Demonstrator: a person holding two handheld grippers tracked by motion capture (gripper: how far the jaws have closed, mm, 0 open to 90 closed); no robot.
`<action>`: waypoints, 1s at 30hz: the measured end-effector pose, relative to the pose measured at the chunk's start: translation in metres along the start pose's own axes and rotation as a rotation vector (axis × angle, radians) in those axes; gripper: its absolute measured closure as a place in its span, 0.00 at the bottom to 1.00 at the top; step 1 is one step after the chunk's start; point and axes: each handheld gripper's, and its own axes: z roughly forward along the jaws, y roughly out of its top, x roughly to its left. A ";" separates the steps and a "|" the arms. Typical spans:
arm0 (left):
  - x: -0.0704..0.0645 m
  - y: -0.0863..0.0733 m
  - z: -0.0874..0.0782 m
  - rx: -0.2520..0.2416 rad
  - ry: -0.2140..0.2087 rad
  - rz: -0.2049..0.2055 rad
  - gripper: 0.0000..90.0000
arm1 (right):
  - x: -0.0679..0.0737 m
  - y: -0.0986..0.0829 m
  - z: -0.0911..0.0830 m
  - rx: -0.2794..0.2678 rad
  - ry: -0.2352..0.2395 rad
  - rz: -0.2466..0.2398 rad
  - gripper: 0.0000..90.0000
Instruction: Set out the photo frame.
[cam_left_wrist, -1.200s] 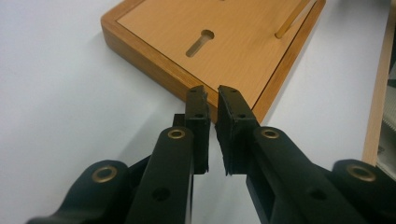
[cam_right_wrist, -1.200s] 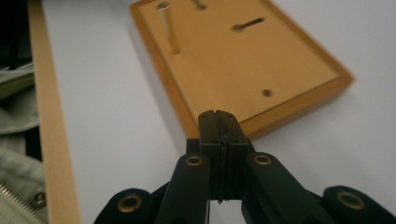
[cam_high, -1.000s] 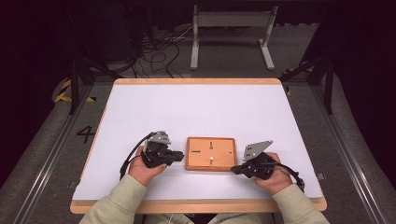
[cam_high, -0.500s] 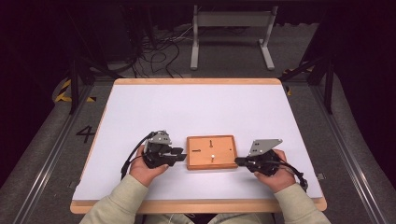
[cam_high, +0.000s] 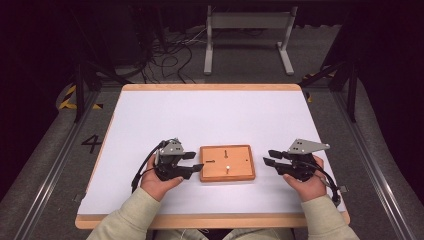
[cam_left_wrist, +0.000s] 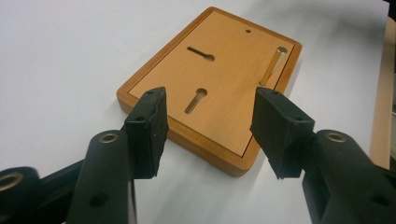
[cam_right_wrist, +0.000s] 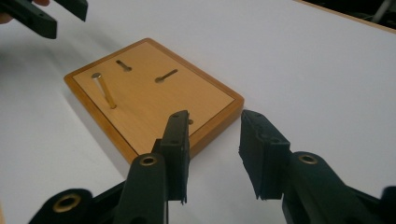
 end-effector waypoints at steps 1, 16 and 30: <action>-0.001 0.001 0.000 -0.002 -0.001 0.001 0.50 | -0.001 -0.001 -0.001 -0.005 -0.008 0.007 0.70; -0.014 0.015 0.014 0.000 -0.042 0.058 0.44 | -0.010 -0.009 -0.010 -0.025 -0.066 0.054 0.70; -0.029 0.025 0.040 0.011 -0.131 0.081 0.52 | -0.011 -0.013 -0.013 -0.030 -0.075 0.064 0.71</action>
